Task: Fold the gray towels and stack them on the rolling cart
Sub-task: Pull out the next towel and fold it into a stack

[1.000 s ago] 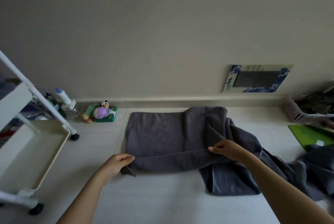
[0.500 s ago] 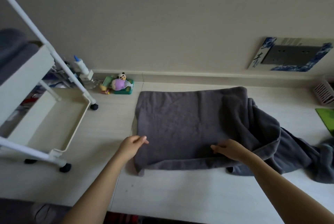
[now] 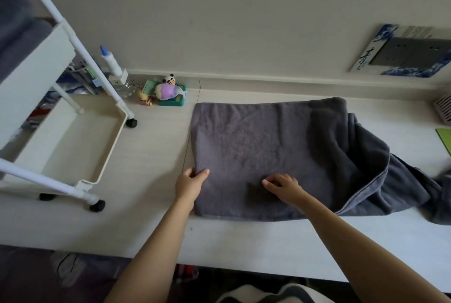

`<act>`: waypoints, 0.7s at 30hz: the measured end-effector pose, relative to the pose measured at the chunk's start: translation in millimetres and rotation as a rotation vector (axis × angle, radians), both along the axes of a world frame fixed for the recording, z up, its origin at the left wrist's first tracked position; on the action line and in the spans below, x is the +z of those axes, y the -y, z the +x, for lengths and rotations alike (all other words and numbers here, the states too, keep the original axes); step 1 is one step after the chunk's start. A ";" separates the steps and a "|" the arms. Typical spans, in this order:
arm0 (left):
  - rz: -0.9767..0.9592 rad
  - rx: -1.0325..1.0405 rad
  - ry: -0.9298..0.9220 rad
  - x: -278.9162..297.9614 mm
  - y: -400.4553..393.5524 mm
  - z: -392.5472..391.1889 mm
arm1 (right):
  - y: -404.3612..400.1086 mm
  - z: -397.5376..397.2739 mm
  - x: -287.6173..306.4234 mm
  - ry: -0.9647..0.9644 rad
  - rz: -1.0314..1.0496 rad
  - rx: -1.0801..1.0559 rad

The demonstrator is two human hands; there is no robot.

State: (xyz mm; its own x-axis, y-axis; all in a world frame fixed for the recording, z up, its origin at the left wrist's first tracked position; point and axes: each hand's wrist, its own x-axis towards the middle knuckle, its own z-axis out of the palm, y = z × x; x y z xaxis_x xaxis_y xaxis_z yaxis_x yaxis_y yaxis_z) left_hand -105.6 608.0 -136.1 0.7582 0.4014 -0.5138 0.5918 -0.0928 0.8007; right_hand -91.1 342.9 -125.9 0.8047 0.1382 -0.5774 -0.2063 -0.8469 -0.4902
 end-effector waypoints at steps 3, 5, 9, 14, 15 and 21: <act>-0.384 0.092 0.002 9.2 -0.4 2.6 | -3.6 -0.7 1.3 0.009 -0.032 -0.037; -0.490 0.102 -0.024 13.3 -3.4 4.9 | -2.3 -0.6 0.2 0.000 -0.008 -0.051; -0.088 0.128 -0.011 17.7 -15.1 -1.4 | -0.9 -1.0 0.2 -0.029 0.038 -0.098; 0.560 -0.065 0.002 22.9 -12.7 -10.9 | -8.7 -7.8 2.2 0.032 -0.035 -0.053; 0.538 -0.155 0.068 20.2 -8.6 -10.0 | -9.6 -9.5 1.7 0.045 -0.042 -0.054; 0.745 -0.729 0.048 -12.4 -1.6 -16.8 | -21.2 -16.2 -1.3 0.049 -0.056 -0.009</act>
